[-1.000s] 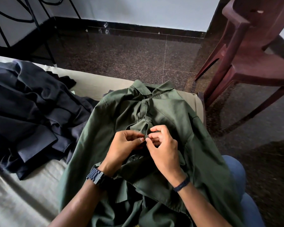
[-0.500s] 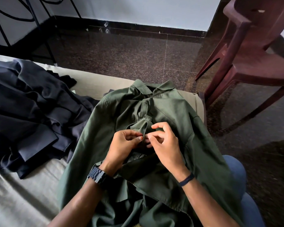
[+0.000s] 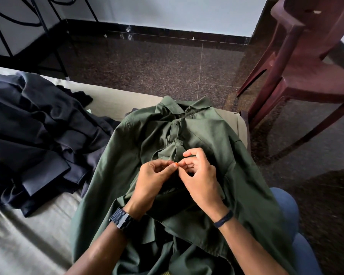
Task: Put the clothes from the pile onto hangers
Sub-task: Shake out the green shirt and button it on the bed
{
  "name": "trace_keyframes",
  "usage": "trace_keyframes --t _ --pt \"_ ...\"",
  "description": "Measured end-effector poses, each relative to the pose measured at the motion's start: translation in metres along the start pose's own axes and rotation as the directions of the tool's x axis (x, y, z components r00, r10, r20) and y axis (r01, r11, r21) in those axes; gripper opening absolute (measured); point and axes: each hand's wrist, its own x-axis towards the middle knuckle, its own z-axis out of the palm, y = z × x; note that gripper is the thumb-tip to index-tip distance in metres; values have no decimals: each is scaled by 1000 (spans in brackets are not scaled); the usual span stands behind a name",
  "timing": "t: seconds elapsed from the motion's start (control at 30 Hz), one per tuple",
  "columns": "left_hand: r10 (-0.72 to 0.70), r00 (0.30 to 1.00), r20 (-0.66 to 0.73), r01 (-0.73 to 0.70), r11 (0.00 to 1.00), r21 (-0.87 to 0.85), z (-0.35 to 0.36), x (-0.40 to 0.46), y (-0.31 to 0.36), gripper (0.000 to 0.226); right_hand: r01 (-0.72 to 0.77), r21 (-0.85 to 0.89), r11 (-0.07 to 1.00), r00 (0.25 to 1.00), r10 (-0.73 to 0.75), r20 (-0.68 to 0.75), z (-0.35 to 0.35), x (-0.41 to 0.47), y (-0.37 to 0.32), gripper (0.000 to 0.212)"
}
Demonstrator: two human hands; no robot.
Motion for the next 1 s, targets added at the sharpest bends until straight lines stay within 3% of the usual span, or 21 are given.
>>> trace_keyframes --t 0.13,0.43,0.57,0.87,1.0 --pt "48 997 -64 -44 997 63 1 1 -2 4 -50 70 996 999 51 -10 1 1 1 38" --pt "141 987 -78 -132 985 111 1 4 -2 20 -141 193 971 989 145 -7 0 2 3 33" --pt "128 990 -57 -119 983 141 3 5 -3 11 -107 158 982 994 111 -20 1 0 6 36" --pt "1 1000 14 1 997 -82 -3 5 -2 7 1 126 992 1000 -3 23 -3 0 5 41" --pt "52 996 69 -53 998 17 -8 7 3 14 -14 146 989 999 7 47 -5 2 5 39"
